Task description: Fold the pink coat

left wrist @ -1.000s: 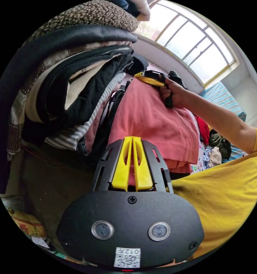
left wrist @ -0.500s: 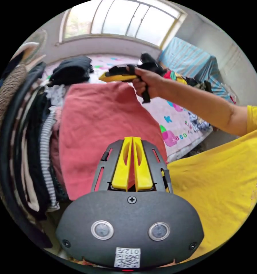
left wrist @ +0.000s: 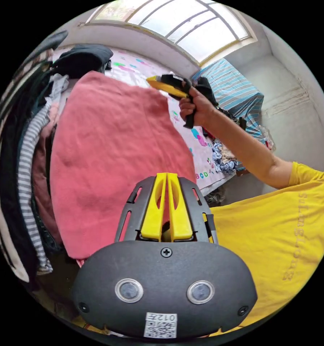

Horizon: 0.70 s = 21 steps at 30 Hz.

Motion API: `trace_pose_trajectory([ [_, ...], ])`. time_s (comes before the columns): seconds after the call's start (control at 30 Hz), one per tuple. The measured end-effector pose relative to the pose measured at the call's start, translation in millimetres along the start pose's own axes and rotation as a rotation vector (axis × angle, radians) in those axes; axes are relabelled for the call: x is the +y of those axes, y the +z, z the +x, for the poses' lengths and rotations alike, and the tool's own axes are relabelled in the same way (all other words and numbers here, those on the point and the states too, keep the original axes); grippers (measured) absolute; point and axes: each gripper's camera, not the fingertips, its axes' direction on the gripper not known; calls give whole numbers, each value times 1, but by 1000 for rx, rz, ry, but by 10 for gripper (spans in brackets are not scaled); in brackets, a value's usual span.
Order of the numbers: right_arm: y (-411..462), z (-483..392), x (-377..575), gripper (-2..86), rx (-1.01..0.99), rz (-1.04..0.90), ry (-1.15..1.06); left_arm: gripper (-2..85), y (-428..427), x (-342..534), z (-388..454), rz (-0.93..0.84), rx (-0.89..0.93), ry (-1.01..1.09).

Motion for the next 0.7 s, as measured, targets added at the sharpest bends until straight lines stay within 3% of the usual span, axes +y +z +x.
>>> trace_pose_trajectory([
  [0.17,-61,-29,56,7,124,63,-103,2,-39,-52,57,121,-151,105],
  [0.47,-111,-49,140,7,22,-37,-100,3,43,-215,116,-31,-415,112],
  [0.57,-137,-57,163,6,30,-78,-130,3,87,-242,124,-201,-567,67],
  [0.7,-173,-63,189,7,46,-113,-151,3,81,-257,150,-159,-573,44],
])
